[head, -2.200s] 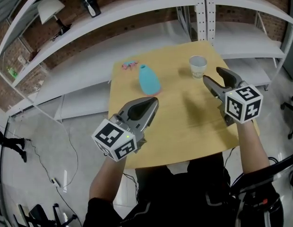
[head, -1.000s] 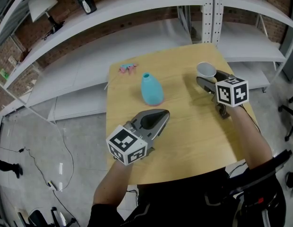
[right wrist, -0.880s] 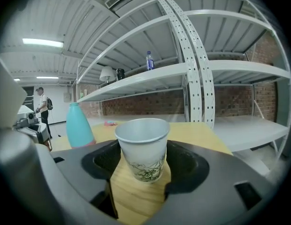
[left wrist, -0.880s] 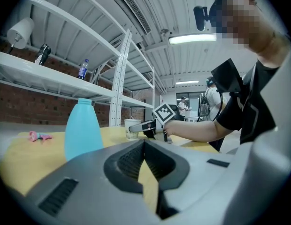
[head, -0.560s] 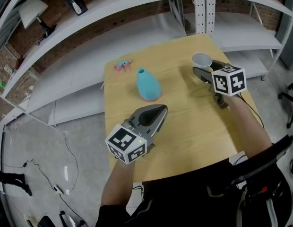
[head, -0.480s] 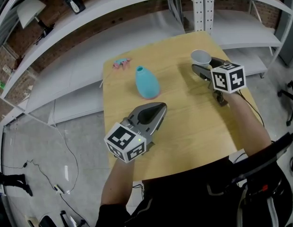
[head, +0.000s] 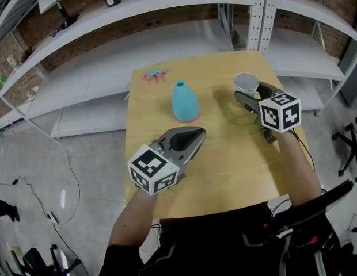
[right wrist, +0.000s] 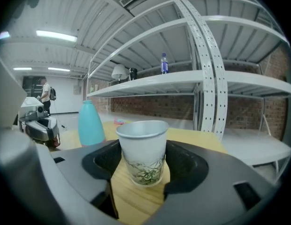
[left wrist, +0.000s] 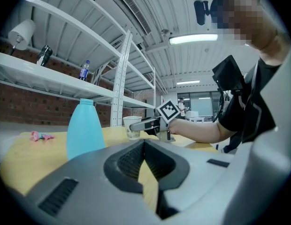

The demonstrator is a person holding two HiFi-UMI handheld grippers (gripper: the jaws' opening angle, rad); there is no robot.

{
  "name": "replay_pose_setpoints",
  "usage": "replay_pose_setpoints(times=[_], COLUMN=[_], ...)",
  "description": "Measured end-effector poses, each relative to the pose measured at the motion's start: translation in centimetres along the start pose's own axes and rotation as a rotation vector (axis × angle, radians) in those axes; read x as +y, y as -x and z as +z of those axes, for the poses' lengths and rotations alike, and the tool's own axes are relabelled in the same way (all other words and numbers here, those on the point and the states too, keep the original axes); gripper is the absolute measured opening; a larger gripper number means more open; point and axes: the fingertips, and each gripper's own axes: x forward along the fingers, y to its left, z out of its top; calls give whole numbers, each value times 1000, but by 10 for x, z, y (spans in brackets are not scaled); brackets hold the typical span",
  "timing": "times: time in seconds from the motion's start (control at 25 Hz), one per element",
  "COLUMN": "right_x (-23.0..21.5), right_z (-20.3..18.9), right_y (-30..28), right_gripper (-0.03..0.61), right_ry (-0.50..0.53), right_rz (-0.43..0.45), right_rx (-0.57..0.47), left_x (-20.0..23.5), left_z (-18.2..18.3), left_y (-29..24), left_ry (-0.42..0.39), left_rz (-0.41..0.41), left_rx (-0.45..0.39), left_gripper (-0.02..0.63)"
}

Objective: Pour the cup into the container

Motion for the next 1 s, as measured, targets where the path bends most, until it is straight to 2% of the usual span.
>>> replay_pose_setpoints(times=[0.24,0.72,0.84,1.0], right_x=[30,81,91,101], right_z=[35,87,95,103], right_y=[9,6,4,-4], right_gripper=[299,299,299,299], right_ry=[154,583,658,708], right_rz=[5,-34,-48,-48], right_rx=[-19,16,25,35], left_x=[2,2,0,0], left_z=[1,-2,-2,-1], left_y=[4,13,14,14], left_ry=[1,3,3,3], left_rz=[8,18,14,13], left_rx=[-1,0,1,-2], left_gripper=[2,2,2,2])
